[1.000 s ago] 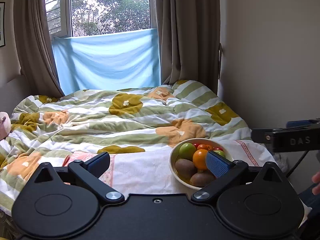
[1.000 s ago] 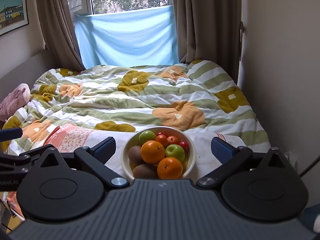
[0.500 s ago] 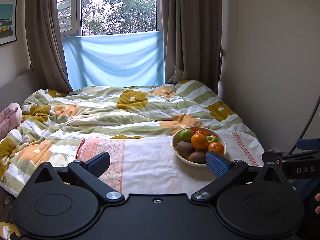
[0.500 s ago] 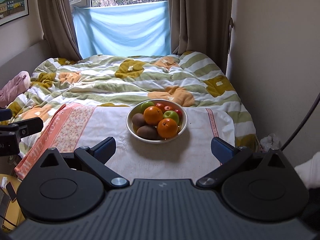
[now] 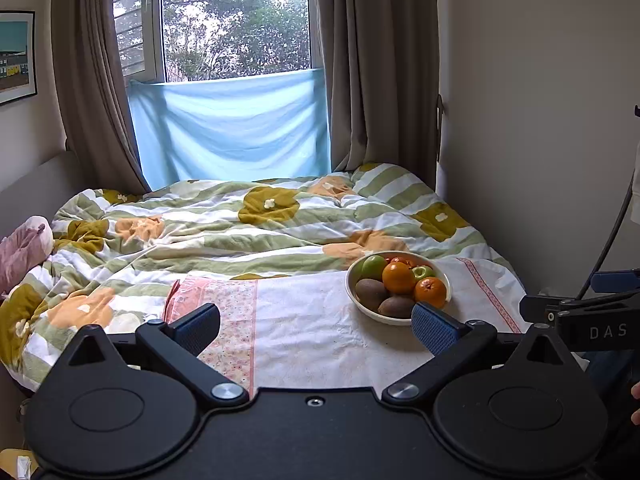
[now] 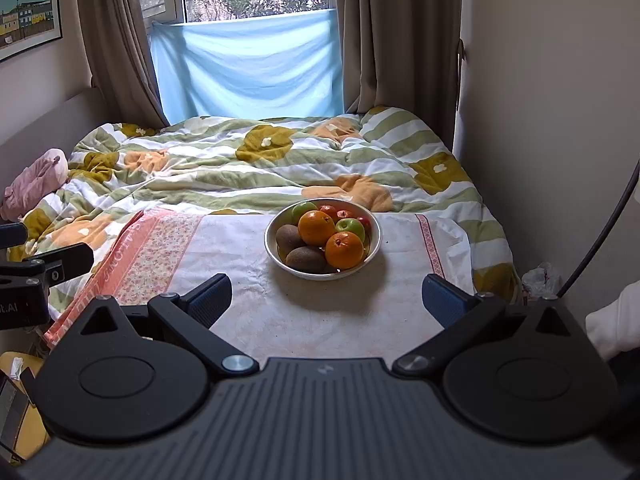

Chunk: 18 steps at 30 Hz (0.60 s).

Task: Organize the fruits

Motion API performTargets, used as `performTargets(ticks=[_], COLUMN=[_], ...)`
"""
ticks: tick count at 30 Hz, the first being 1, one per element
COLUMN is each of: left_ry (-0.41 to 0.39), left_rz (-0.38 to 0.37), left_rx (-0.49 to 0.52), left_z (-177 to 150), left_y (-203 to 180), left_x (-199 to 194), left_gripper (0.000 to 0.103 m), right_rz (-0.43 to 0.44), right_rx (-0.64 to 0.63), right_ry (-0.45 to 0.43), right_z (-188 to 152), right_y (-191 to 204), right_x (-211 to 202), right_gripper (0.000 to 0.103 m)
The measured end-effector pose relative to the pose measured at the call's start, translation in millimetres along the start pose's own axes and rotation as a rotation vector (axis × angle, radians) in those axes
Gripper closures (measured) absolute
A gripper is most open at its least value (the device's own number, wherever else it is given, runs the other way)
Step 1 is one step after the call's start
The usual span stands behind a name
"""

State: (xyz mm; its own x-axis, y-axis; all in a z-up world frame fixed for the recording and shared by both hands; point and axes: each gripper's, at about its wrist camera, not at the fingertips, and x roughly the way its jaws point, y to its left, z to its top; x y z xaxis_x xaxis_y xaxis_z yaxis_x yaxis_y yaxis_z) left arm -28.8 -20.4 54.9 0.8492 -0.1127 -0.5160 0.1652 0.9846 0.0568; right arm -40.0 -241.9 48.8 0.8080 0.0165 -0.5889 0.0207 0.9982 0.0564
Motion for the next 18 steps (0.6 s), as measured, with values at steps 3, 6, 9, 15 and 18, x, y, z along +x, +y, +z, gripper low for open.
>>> performTargets(ticks=[3, 6, 9, 15, 18], left_ry=[0.001, -0.001, 0.0, 0.006, 0.003], left_rz=[-0.002, -0.004, -0.008, -0.01, -0.013], left_rx=[-0.003, -0.007, -0.009, -0.011, -0.013], left_z=[0.0, 0.0, -0.1, 0.5, 1.0], left_y=[0.6, 2.1, 2.1, 1.7, 0.6], left_x=[1.0, 1.3, 3.7, 8.9, 9.6], left_gripper=[0.0, 0.0, 0.0, 0.0, 0.0], right_rz=[-0.004, -0.006, -0.008, -0.013, -0.014], right_rx=[-0.001, 0.001, 0.003, 0.003, 0.003], right_ry=[0.0, 0.0, 0.001, 0.011, 0.015], right_z=[1.3, 2.1, 3.2, 5.6, 6.7], right_y=[1.2, 1.3, -0.4, -2.9, -2.9], right_x=[-0.5, -0.1, 1.8, 9.4, 12.4], right_gripper=[0.0, 0.0, 0.0, 0.0, 0.0])
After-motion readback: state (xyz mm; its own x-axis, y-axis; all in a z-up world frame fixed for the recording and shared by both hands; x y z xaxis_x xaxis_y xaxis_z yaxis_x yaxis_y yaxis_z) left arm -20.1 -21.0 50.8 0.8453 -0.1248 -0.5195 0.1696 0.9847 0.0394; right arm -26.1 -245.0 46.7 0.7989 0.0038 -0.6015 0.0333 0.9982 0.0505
